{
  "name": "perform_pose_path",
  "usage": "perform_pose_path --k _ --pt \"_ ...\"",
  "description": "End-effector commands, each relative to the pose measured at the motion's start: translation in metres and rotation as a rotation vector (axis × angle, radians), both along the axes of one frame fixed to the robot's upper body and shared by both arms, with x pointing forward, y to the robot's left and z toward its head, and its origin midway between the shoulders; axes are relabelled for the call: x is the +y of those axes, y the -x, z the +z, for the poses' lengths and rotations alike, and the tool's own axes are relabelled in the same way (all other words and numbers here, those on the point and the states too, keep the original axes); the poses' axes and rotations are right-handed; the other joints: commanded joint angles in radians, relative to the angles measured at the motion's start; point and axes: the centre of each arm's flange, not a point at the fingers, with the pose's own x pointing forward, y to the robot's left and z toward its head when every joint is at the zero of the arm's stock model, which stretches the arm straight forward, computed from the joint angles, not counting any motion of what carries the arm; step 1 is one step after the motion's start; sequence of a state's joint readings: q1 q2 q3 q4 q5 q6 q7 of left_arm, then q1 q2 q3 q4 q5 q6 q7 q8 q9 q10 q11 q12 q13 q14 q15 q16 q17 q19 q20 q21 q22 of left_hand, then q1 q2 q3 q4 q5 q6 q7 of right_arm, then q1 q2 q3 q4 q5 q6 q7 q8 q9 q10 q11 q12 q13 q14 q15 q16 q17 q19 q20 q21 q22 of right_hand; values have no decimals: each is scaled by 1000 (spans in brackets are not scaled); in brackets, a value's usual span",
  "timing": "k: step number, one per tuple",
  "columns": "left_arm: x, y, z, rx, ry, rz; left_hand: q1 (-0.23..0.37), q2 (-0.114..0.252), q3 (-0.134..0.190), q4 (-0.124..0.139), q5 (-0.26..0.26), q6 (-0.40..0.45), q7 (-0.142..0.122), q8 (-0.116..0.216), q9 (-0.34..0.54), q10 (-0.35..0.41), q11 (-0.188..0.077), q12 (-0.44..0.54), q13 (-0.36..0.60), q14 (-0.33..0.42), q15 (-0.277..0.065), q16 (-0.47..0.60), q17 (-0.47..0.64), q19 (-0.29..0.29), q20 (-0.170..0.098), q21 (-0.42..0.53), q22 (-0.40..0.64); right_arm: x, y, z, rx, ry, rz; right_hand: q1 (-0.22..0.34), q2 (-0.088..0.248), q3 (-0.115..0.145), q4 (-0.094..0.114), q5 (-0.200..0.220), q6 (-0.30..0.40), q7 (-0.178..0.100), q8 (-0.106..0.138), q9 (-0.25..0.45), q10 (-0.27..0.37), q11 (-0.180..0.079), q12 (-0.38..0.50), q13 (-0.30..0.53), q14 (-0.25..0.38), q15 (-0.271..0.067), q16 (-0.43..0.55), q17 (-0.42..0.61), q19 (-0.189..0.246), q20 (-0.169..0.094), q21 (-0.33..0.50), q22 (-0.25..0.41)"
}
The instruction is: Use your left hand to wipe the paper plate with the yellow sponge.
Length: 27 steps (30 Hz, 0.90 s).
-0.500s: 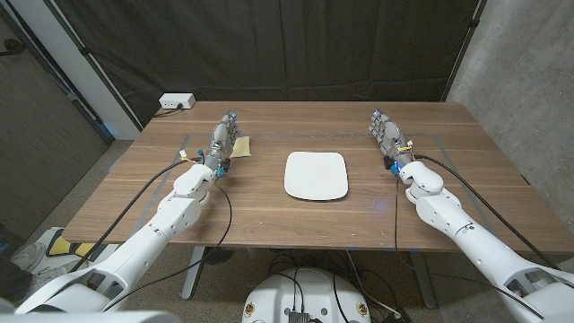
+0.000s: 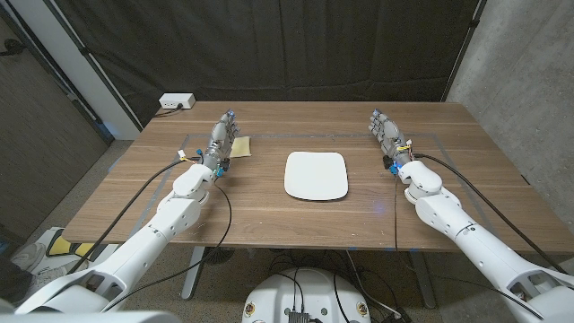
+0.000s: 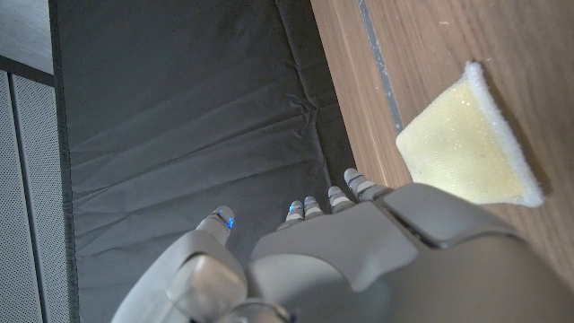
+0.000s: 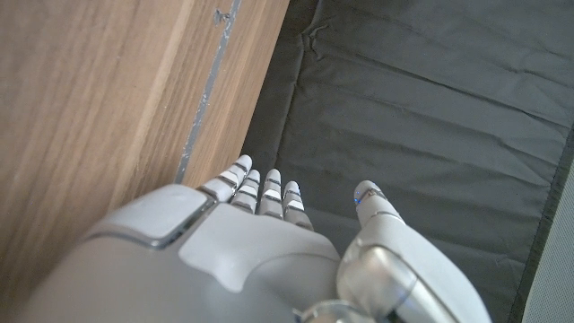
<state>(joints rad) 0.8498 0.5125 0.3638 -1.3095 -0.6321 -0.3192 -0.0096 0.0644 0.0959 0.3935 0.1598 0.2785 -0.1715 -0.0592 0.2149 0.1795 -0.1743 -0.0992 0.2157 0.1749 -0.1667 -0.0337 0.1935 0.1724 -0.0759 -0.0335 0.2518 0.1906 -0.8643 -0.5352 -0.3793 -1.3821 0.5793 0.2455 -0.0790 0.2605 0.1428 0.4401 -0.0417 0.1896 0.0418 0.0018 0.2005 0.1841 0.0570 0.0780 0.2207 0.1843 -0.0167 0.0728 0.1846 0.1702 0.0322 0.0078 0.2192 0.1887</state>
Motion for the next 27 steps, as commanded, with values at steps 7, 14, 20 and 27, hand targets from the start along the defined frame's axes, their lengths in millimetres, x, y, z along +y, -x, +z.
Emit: perform_pose_path --k 7,14,20,27 --pt "-1 3 5 -26 13 21 39 39 11 -25 1 -52 -29 17 2 9 6 11 5 -14 -17 4 2 42 -35 16 -2 18 16 10 121 193 -230 33 14 12 -20 12 78 -9 19 1 73 -2 26 1 58 3 13 3 34 7 10 3" --pt "-3 5 6 -27 -3 16 49 38 14 -30 -1 -40 -31 18 3 21 11 10 5 -6 -14 2 2 49 -28 18 -2 32 24 15 182 279 -326 45 32 21 -20 16 113 -18 22 1 113 -8 36 1 89 -9 18 4 55 -5 17 5" --pt "-5 7 7 -32 -15 10 55 36 16 -32 -2 -37 -33 16 3 27 16 8 5 -3 -13 -1 2 50 -25 17 -2 44 30 18 223 364 -385 53 37 26 -19 18 132 -22 24 2 129 -11 39 1 104 -16 19 5 64 -12 19 5" --pt "-7 9 8 -37 -27 2 61 34 17 -34 -4 -31 -34 15 4 32 17 6 6 -1 -14 -3 3 53 -24 17 -2 56 38 19 255 450 -458 62 41 32 -20 21 146 -25 24 2 144 -15 41 0 118 -20 20 5 72 -14 21 6"
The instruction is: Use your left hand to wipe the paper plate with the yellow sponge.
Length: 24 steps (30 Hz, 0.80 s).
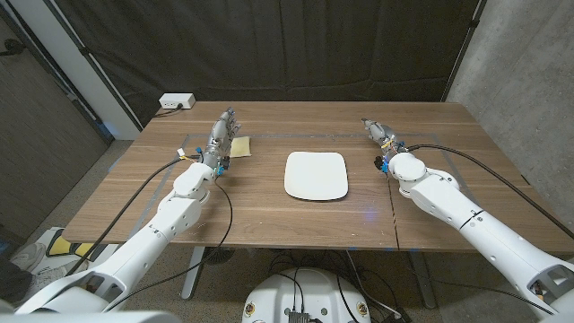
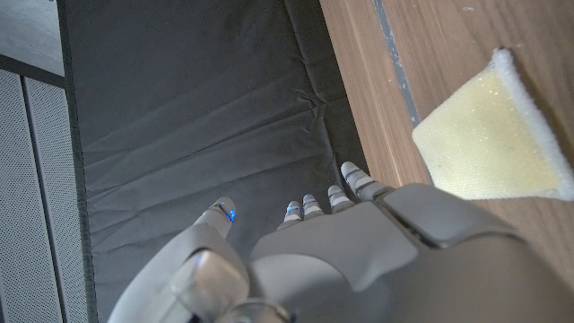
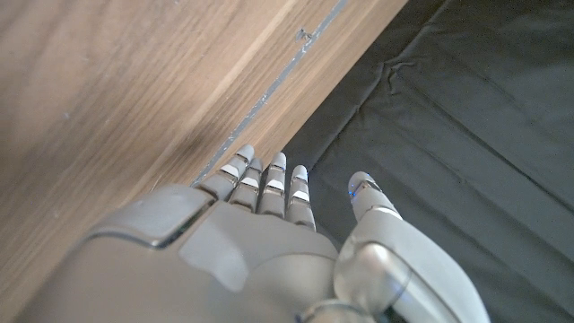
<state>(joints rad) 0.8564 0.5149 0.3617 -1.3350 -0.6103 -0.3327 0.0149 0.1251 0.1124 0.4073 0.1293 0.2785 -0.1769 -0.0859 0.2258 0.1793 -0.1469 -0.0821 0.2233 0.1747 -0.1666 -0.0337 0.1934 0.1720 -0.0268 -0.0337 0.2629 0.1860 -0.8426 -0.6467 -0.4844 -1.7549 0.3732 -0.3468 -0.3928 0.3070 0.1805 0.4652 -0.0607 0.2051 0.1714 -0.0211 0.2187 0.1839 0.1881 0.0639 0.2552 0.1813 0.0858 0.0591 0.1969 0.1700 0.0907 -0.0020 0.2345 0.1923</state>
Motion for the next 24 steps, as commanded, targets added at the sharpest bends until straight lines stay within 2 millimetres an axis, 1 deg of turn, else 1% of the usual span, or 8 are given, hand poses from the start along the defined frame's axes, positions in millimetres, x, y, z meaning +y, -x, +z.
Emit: perform_pose_path --k 1,16,24 --pt "-4 3 1 -8 -26 -13 1 17 3 -4 -4 -25 -7 4 4 5 0 -2 6 0 -12 -3 3 4 -23 6 3 13 14 0 74 158 -164 18 3 9 -2 6 19 -1 6 2 17 -4 7 3 20 -5 8 5 15 -3 6 2" --pt "-5 11 2 -23 -55 -13 9 15 5 -6 -8 -10 -7 3 4 14 1 -6 6 7 -9 -5 4 7 -17 5 3 39 40 2 133 323 -305 47 2 24 -13 12 51 -5 5 2 47 -13 10 3 65 -20 11 3 42 -6 14 3" --pt "-5 15 2 -29 -64 -12 13 15 5 -6 -10 -2 -11 3 5 22 2 -6 6 11 -8 -6 4 9 -12 5 3 52 48 4 158 409 -364 65 0 31 -21 14 78 -11 7 3 74 -22 15 3 92 -33 13 3 55 -5 18 4"
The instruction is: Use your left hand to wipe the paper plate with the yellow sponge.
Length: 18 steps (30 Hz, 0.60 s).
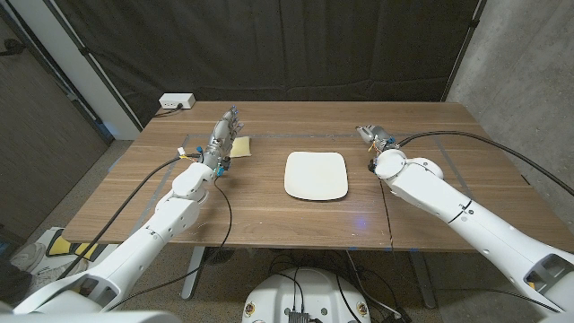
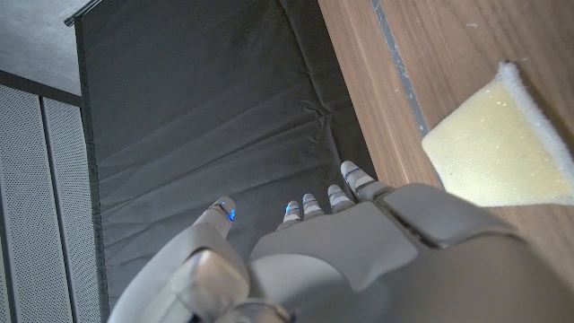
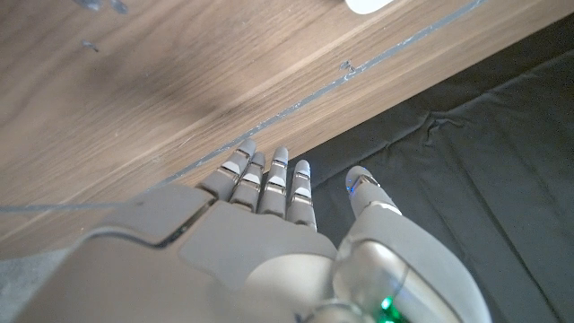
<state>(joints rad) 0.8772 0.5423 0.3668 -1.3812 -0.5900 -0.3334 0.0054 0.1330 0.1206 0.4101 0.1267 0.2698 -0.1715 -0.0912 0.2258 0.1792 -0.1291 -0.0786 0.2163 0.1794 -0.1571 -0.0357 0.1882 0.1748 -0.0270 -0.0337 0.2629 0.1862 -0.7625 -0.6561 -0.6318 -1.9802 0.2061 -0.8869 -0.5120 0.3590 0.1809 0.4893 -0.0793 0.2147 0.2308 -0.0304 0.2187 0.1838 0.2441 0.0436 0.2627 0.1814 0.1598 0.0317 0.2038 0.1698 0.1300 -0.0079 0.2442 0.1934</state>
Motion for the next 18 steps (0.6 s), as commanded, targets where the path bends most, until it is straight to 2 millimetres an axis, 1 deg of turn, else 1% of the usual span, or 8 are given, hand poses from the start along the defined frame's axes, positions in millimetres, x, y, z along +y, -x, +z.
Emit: perform_pose_path --k 1,3,7,8,9,10,11,18 --pt "0 5 1 -10 -14 2 6 7 3 -4 -2 -7 -5 2 5 5 -1 0 2 2 -5 -1 2 10 -12 5 3 16 17 3 40 134 -118 14 0 7 -4 5 23 -1 8 3 21 -1 8 2 20 -6 5 4 17 0 8 3" --pt "0 6 1 -12 -18 1 7 6 3 -4 -3 -5 -6 2 5 6 -1 0 2 4 -6 -1 2 11 -12 5 3 19 19 4 44 154 -131 20 -1 9 -6 5 30 -1 8 3 30 -3 10 2 30 -14 7 4 23 0 10 3" --pt "-1 6 1 -13 -20 -1 8 6 3 -4 -4 -5 -5 0 5 7 0 -2 2 5 -5 -2 2 12 -9 5 3 25 21 4 53 192 -156 29 -1 12 -10 5 43 -4 9 3 36 -8 9 2 41 -20 7 4 29 2 12 4" --pt "-1 6 1 -13 -21 -2 9 6 3 -4 -4 -5 -5 0 5 7 0 -2 2 5 -4 -2 2 12 -8 5 3 27 22 4 54 201 -158 33 -1 13 -12 5 49 -4 10 3 40 -8 10 2 49 -27 8 4 32 2 13 5" --pt "-1 6 2 -14 -22 -4 9 6 3 -4 -4 -4 -5 0 5 9 0 -2 2 6 -4 -2 2 13 -7 5 3 29 23 4 53 210 -161 36 -2 14 -14 5 51 -4 9 3 43 -14 9 2 52 -30 8 4 33 2 14 5" --pt "-1 5 2 -16 -22 -4 10 6 3 -4 -5 -4 -6 0 5 9 0 -2 2 5 -6 -2 2 12 -7 5 3 31 23 3 52 220 -165 40 -2 14 -15 5 55 -5 8 3 51 -9 11 2 58 -38 9 5 37 3 15 5" --pt "-1 5 3 -16 -22 -5 10 6 3 -3 -5 -3 -5 -1 5 9 0 -3 2 5 -5 -2 2 12 -7 5 3 33 24 3 53 228 -171 42 -2 14 -17 4 59 -7 8 3 55 -13 12 2 60 -40 8 5 40 5 16 6" --pt "-2 5 5 -24 -28 -12 11 5 3 -3 -6 -2 -5 -2 5 10 1 -4 2 7 -4 -3 2 12 -6 4 3 47 28 2 63 292 -190 61 -3 18 -26 2 91 -14 11 3 78 -18 14 2 85 -59 9 6 56 9 23 8"
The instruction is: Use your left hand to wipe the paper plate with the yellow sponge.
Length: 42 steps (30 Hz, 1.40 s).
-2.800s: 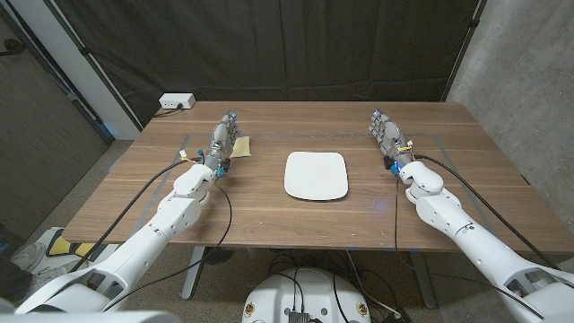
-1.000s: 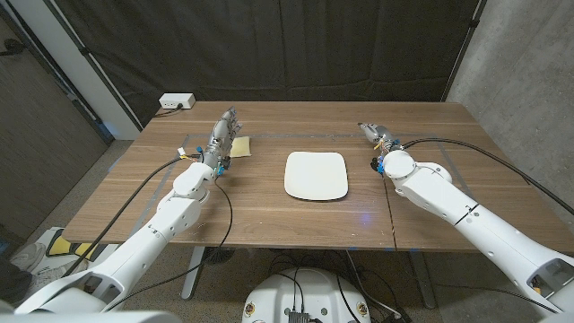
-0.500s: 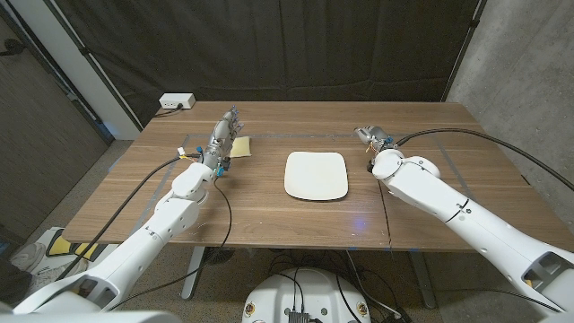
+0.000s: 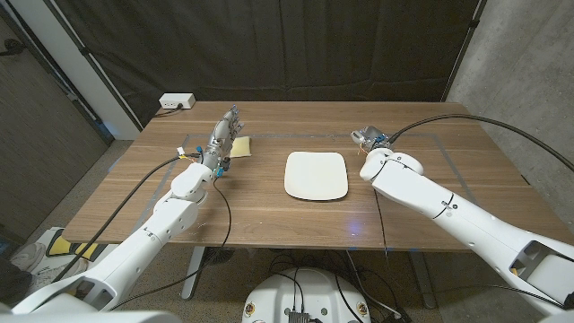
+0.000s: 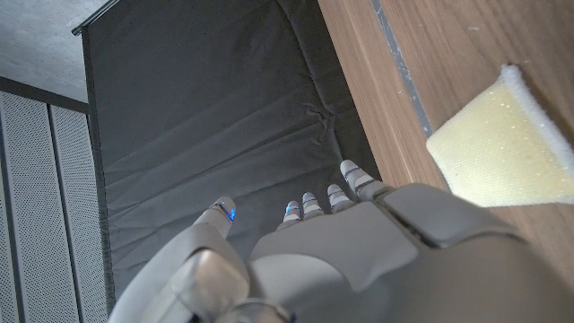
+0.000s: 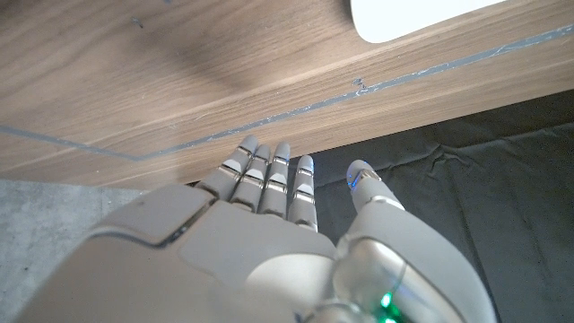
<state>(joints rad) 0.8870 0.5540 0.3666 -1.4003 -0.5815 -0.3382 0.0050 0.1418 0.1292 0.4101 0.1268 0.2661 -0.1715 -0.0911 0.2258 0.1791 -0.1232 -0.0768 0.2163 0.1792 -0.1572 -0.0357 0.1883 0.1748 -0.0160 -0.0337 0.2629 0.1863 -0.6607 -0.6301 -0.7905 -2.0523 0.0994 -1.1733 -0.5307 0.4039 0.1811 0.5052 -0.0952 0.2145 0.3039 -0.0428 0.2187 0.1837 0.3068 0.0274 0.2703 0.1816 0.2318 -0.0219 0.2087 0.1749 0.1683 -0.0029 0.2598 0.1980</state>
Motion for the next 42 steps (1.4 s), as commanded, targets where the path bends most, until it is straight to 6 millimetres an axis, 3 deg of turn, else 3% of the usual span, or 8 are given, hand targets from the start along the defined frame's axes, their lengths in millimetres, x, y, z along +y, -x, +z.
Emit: perform_pose_path --k 1,19,28,32,42 --pt "-1 1 4 -12 -11 -10 3 -3 3 -3 -2 -1 -5 -2 6 4 -1 -5 2 8 -4 -3 2 2 -7 5 3 16 10 0 19 112 -72 19 -3 3 -12 2 19 -2 11 3 17 -2 6 2 15 -8 5 1 20 4 8 4" --pt "1 2 2 -9 -26 -3 7 -5 2 -2 -6 3 -6 -6 6 8 -1 -9 3 11 -5 -4 3 4 -12 2 3 44 7 -7 49 222 -67 72 -5 11 -38 -4 96 -15 17 3 71 -16 10 2 73 -45 9 4 58 4 26 9" --pt "-5 1 3 -6 -32 -8 8 -6 2 -1 -8 3 -6 -9 6 9 0 -10 3 12 -3 -4 3 4 -11 1 2 55 3 -14 16 272 -49 125 -4 14 -47 -13 213 -25 31 4 187 -38 34 4 182 -74 32 12 118 1 58 15" --pt "-7 0 3 -6 -34 -9 9 -6 1 0 -8 3 -7 -10 6 9 0 -12 3 12 -3 -5 3 4 -10 0 2 61 0 -17 2 289 -35 130 -4 23 -38 -13 264 -28 36 4 253 -41 50 4 248 -91 44 12 147 -4 76 18" --pt "-9 -1 6 -12 -41 -13 10 -6 1 1 -10 4 -6 -13 6 9 1 -13 3 10 -3 -6 3 4 -9 -1 2 75 -9 -20 42 314 31 143 -5 30 -43 -14 274 -29 30 4 262 -46 47 5 269 -100 44 13 167 -11 89 21"
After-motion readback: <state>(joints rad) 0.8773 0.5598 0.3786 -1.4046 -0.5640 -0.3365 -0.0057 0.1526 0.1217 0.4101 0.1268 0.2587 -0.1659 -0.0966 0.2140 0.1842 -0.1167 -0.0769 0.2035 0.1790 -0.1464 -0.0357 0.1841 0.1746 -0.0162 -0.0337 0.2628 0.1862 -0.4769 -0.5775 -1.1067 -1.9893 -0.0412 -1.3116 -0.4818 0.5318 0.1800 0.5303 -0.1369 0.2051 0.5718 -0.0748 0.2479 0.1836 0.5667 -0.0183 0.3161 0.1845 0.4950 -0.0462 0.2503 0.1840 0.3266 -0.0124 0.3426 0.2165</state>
